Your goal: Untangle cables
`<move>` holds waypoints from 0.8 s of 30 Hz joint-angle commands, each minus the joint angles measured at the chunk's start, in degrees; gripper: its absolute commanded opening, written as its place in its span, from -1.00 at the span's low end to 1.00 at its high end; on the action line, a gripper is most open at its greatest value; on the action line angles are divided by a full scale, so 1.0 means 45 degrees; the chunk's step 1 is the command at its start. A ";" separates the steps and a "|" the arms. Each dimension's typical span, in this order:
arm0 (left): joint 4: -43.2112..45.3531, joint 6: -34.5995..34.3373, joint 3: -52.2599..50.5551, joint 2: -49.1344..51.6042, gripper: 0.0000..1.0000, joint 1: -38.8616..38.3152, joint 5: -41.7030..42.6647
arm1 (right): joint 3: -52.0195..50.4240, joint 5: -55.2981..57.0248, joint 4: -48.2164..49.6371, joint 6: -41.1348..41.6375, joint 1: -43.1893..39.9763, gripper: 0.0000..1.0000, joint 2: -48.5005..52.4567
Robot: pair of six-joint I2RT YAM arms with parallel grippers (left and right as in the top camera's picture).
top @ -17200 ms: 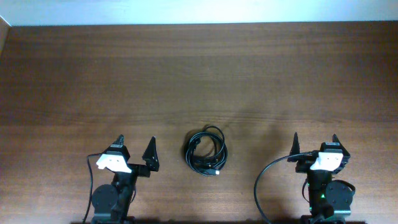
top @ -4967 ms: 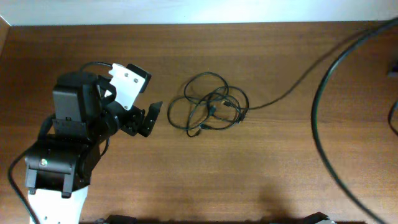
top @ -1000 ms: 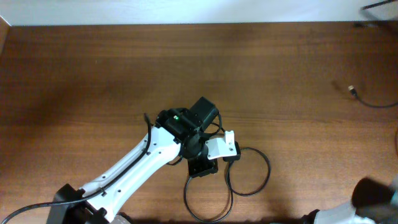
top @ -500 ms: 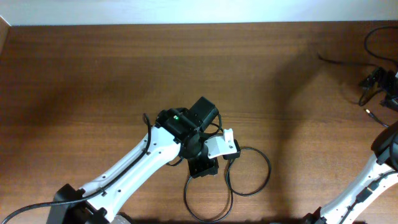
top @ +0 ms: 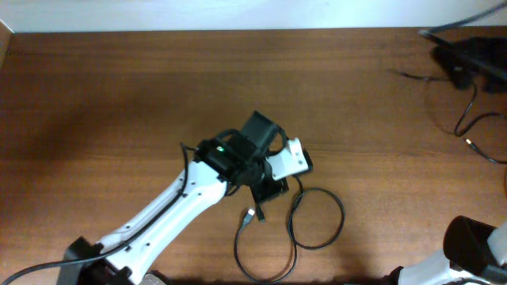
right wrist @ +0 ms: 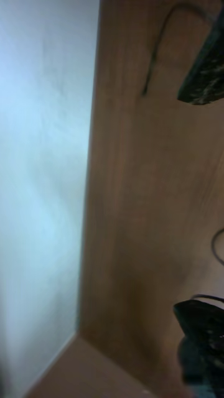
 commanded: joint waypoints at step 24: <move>0.0117 -0.6232 0.3070 -0.7373 -1.00 1.2162 -0.5999 | -1.8025 1.0569 0.9180 1.6145 1.5193 0.98 0.0525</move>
